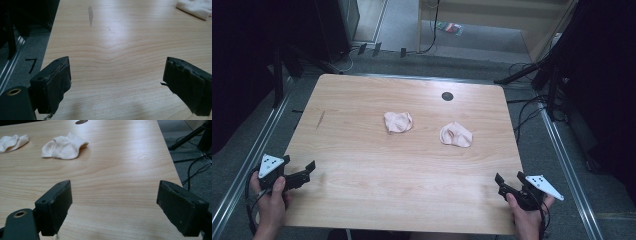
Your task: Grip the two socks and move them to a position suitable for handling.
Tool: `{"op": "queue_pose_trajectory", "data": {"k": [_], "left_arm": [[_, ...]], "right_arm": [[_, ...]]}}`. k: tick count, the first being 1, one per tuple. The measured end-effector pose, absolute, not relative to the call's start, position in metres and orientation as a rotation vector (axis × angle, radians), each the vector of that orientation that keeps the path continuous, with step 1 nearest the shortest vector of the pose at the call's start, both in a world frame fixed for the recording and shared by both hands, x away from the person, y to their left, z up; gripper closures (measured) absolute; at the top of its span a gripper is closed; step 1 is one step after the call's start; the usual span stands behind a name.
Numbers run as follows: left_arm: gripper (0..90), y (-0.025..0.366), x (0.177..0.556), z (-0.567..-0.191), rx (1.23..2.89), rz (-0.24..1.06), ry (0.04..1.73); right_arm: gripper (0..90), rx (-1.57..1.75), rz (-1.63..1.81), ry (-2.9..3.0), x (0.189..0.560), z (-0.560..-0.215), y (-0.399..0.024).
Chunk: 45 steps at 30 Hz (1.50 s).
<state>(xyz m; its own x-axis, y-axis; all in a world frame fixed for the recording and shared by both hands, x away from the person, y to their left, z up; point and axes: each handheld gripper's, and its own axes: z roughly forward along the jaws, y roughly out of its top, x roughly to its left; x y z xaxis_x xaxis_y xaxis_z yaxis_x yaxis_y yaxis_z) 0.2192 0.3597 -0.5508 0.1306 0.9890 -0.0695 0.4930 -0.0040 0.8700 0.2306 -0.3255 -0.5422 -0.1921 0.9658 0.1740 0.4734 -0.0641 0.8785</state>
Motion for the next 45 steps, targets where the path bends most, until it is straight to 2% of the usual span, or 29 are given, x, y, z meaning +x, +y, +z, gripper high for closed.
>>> {"op": "queue_pose_trajectory", "data": {"k": [5,10,14,23,32,45], "left_arm": [[8.3,0.360,0.219,-0.551,1.610,0.785,1.472],[8.5,0.360,0.220,-0.551,1.610,0.780,1.479],[8.5,0.361,0.219,-0.551,1.603,0.780,1.477],[8.6,0.361,0.220,-0.551,1.601,0.775,1.476],[8.5,0.362,0.219,-0.551,1.597,0.768,1.474],[8.6,0.362,0.219,-0.551,1.599,0.764,1.470]], "right_arm": [[13.5,1.536,1.212,1.681,0.230,-0.540,-0.324],[20.0,1.500,1.226,1.696,0.232,-0.535,-0.318],[20.2,1.506,1.268,1.690,0.238,-0.525,-0.307],[17.8,1.497,1.281,1.796,0.267,-0.502,-0.266],[20.7,1.465,1.254,1.838,0.307,-0.486,-0.236],[21.3,1.475,1.178,1.897,0.343,-0.494,-0.208]]}}
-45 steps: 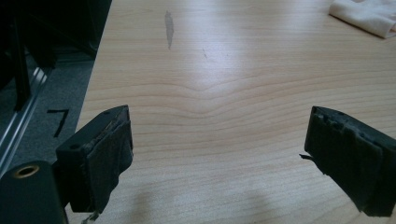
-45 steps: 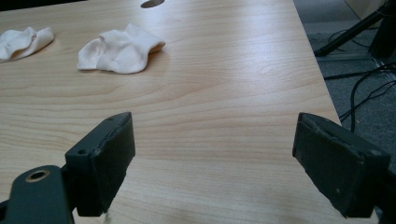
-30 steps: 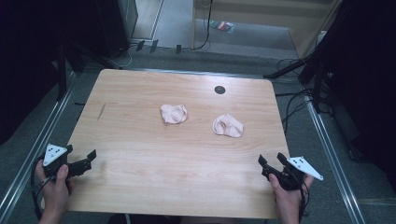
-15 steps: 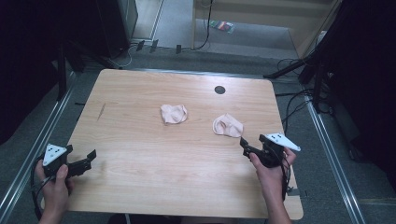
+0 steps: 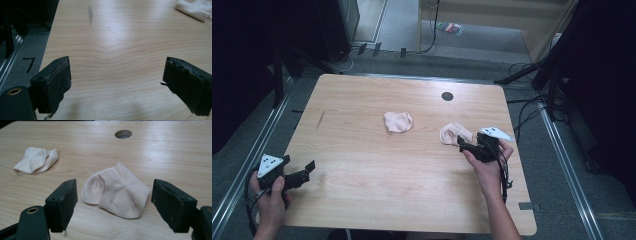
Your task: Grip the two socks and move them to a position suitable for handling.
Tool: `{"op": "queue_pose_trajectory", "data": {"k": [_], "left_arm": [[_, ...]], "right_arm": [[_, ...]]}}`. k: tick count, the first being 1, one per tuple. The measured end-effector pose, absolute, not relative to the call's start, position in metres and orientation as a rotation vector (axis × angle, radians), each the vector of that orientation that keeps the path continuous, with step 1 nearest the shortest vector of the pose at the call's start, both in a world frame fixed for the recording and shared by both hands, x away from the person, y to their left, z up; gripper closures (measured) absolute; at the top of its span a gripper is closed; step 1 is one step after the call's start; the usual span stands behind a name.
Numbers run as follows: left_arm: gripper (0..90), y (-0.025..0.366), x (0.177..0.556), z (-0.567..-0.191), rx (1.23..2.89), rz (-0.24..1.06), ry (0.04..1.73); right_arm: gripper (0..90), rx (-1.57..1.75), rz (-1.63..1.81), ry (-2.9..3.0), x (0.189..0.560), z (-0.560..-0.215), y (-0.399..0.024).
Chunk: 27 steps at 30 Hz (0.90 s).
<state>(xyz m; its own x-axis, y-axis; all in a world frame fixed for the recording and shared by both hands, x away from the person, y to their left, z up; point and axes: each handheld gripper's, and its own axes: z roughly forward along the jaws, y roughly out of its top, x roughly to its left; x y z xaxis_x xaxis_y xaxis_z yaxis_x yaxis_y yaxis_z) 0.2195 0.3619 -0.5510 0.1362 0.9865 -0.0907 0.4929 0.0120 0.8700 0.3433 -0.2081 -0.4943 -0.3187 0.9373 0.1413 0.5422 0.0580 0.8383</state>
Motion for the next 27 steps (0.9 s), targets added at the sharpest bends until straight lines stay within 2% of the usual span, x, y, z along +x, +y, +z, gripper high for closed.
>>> {"op": "queue_pose_trajectory", "data": {"k": [8,12,19,27], "left_arm": [[8.6,0.362,0.220,-0.551,1.601,0.762,1.469],[8.6,0.362,0.220,-0.551,1.600,0.758,1.469],[8.6,0.362,0.220,-0.551,1.602,0.756,1.466],[8.6,0.363,0.220,-0.551,1.598,0.754,1.464]], "right_arm": [[27.4,1.502,1.092,1.923,0.364,-0.509,-0.190],[26.1,1.517,1.050,1.959,0.375,-0.518,-0.182],[15.1,1.556,1.015,2.011,0.395,-0.527,-0.170],[19.4,1.561,0.928,2.000,0.409,-0.537,-0.162]]}}
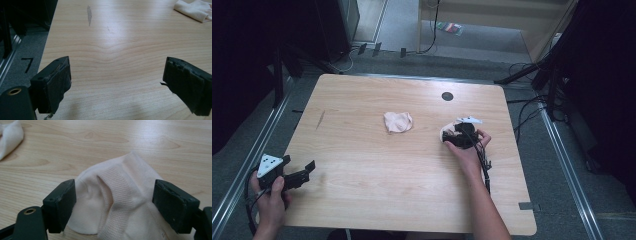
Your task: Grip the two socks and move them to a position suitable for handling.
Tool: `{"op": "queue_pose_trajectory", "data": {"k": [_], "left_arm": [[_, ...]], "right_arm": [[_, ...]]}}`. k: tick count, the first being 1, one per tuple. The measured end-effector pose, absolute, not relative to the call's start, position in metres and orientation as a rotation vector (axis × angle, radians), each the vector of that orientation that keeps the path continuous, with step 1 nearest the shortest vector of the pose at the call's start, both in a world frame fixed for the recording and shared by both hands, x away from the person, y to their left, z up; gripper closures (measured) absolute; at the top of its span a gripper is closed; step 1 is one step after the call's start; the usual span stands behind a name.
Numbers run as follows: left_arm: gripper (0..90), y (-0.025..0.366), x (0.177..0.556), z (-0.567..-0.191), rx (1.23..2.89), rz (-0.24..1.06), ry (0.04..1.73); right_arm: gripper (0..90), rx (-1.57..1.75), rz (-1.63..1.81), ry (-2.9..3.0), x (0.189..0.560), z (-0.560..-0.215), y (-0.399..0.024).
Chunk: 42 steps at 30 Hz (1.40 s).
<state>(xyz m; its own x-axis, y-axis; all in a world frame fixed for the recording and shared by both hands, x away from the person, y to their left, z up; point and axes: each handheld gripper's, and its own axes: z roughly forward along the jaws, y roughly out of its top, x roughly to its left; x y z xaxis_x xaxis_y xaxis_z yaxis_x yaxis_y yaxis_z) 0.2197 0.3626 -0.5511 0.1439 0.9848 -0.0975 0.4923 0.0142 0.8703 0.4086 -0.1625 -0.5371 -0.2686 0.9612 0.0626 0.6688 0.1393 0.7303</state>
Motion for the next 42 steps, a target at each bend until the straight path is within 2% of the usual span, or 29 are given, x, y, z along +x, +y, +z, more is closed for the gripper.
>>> {"op": "queue_pose_trajectory", "data": {"k": [5,6,7,11,12,13,14,22,30,36,42], "left_arm": [[8.6,0.363,0.220,-0.551,1.599,0.753,1.464],[8.6,0.363,0.220,-0.551,1.598,0.753,1.464],[8.6,0.363,0.220,-0.551,1.598,0.753,1.464],[8.7,0.363,0.220,-0.551,1.601,0.750,1.466],[8.7,0.363,0.220,-0.551,1.601,0.752,1.466],[8.7,0.363,0.220,-0.551,1.601,0.752,1.466],[8.7,0.363,0.220,-0.551,1.600,0.751,1.467],[8.7,0.362,0.220,-0.551,1.603,0.757,1.464],[8.7,0.360,0.220,-0.551,1.617,0.761,1.462],[8.7,0.360,0.220,-0.551,1.615,0.764,1.462],[8.7,0.360,0.220,-0.551,1.616,0.765,1.461]], "right_arm": [[26.4,1.520,0.863,1.988,0.407,-0.544,-0.161],[33.3,1.523,0.861,1.970,0.406,-0.544,-0.162],[33.3,1.523,0.861,1.970,0.406,-0.544,-0.162],[61.7,1.552,0.872,1.887,0.404,-0.545,-0.170],[73.3,1.561,0.864,1.858,0.403,-0.546,-0.174],[73.3,1.561,0.864,1.858,0.403,-0.546,-0.174],[79.7,1.564,0.868,1.857,0.404,-0.545,-0.178],[83.0,1.542,0.932,1.837,0.395,-0.529,-0.191],[82.9,1.440,1.065,1.826,0.357,-0.480,-0.189],[82.9,1.383,1.116,1.823,0.329,-0.458,-0.179],[82.7,1.334,1.170,1.847,0.305,-0.451,-0.162]]}}
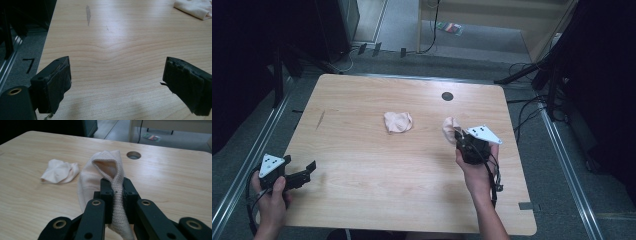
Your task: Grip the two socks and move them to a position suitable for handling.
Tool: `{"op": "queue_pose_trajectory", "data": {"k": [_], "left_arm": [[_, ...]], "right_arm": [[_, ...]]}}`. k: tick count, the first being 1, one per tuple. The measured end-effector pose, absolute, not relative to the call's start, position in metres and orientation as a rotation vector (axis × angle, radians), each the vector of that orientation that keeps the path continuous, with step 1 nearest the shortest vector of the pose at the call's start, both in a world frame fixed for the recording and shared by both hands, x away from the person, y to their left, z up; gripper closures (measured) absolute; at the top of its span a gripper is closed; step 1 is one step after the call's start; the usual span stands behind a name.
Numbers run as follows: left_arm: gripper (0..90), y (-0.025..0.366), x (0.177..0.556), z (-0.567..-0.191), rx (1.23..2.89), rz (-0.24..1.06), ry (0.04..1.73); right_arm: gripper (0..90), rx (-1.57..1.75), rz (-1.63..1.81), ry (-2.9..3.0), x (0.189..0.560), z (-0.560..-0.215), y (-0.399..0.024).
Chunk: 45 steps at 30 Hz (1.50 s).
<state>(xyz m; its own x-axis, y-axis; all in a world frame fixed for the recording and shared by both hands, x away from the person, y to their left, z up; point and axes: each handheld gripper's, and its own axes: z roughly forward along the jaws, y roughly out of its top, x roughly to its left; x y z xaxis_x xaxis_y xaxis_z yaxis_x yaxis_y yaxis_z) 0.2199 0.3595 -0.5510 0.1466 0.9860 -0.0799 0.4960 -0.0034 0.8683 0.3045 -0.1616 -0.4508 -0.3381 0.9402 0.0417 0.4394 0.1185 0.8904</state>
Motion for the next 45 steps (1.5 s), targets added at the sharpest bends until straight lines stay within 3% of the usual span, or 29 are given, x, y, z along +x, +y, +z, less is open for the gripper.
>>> {"op": "queue_pose_trajectory", "data": {"k": [15,28,29,32,34,36,38,45], "left_arm": [[8.6,0.355,0.220,-0.551,1.645,0.804,1.454],[8.6,0.340,0.219,-0.546,1.701,0.868,1.401],[8.6,0.336,0.219,-0.545,1.696,0.866,1.394],[8.6,0.323,0.215,-0.539,1.693,0.832,1.367],[8.6,0.319,0.214,-0.536,1.697,0.819,1.357],[8.6,0.308,0.213,-0.531,1.702,0.806,1.334],[8.6,0.294,0.214,-0.524,1.702,0.754,1.320],[8.9,0.235,0.229,-0.514,1.760,0.605,1.227]], "right_arm": [[82.3,1.291,1.260,1.978,0.265,-0.469,-0.109],[81.2,1.239,1.198,2.125,0.244,-0.510,-0.052],[74.6,1.244,1.205,2.133,0.244,-0.512,-0.050],[42.4,1.260,1.365,2.208,0.246,-0.512,-0.051],[40.3,1.261,1.398,2.184,0.246,-0.506,-0.055],[41.0,1.267,1.429,2.130,0.247,-0.494,-0.067],[47.2,1.272,1.481,2.128,0.248,-0.483,-0.083],[55.7,1.177,1.430,2.237,0.241,-0.493,-0.075]]}}
